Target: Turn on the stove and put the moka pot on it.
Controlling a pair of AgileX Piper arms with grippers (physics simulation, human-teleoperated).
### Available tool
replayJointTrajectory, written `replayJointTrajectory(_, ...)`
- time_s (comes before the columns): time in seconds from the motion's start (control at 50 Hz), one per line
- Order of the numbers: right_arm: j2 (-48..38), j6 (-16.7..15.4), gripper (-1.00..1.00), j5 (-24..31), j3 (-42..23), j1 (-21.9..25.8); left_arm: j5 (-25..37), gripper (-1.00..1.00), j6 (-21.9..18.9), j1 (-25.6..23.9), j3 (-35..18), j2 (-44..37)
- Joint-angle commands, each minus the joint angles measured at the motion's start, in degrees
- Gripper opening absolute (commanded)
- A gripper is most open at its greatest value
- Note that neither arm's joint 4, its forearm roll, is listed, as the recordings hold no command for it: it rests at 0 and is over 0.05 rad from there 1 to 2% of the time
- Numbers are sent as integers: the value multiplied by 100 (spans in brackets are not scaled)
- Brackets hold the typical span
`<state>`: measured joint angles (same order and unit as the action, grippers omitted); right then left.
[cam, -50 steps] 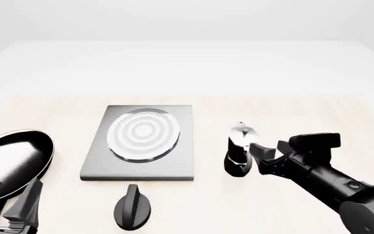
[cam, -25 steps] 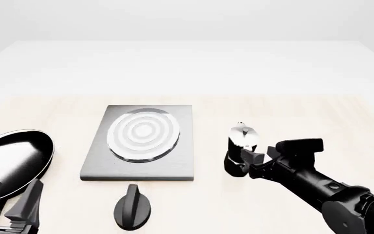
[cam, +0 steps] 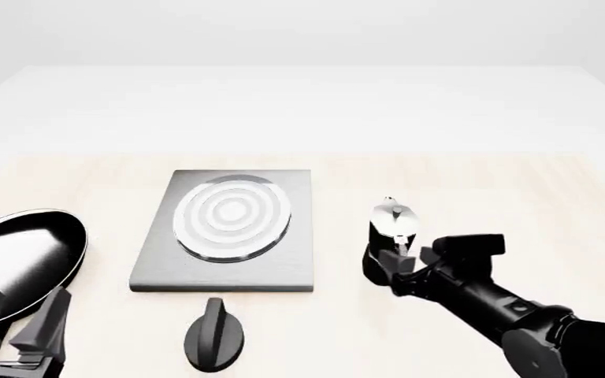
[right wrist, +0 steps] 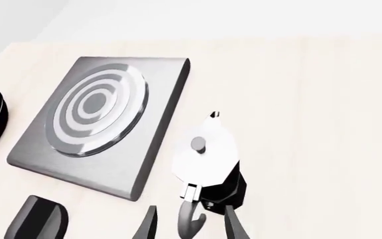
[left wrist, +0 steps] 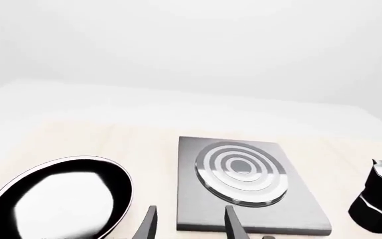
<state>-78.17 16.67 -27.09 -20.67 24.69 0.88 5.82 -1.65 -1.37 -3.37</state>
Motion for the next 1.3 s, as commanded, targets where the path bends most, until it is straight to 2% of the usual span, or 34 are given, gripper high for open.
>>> replayJointTrajectory(0.02,-219,113,100,-204,33,78,-122,100,101,44,30,-159)
replayJointTrajectory(0.44,-810,226,100,-727,126,92,-196,100,132,43,40,-242)
replayJointTrajectory(0.6,-898,138,100,-908,190,-16,-167,100,132,36,48,-197)
replayJointTrajectory(0.62,-873,54,-100,-881,184,-67,-172,100,131,36,52,-200)
replayJointTrajectory(0.74,-643,-137,-100,-797,235,7,-175,100,126,26,61,-189)
replayJointTrajectory(0.78,-421,-531,-100,-649,223,-59,-137,100,132,6,64,-124)
replayJointTrajectory(0.92,119,-1017,-100,-243,277,-37,-129,100,127,-22,58,-107)
replayJointTrajectory(0.94,335,-1138,-100,-56,281,-68,-151,100,124,-28,64,-124)
replayJointTrajectory(1.04,1387,-1221,-100,905,85,-218,-154,100,113,-56,65,-121)
replayJointTrajectory(1.1,2099,-1319,-100,1694,-178,-281,-143,100,105,-67,64,-101)
replayJointTrajectory(1.12,2164,-1338,-100,1772,-205,-286,-141,100,105,-68,65,-97)
replayJointTrajectory(1.14,2419,-1447,-100,2078,-328,-352,-137,100,104,-76,61,-95)
replayJointTrajectory(1.3,3053,-1582,-100,3063,-865,-191,-59,100,98,-92,29,-29)
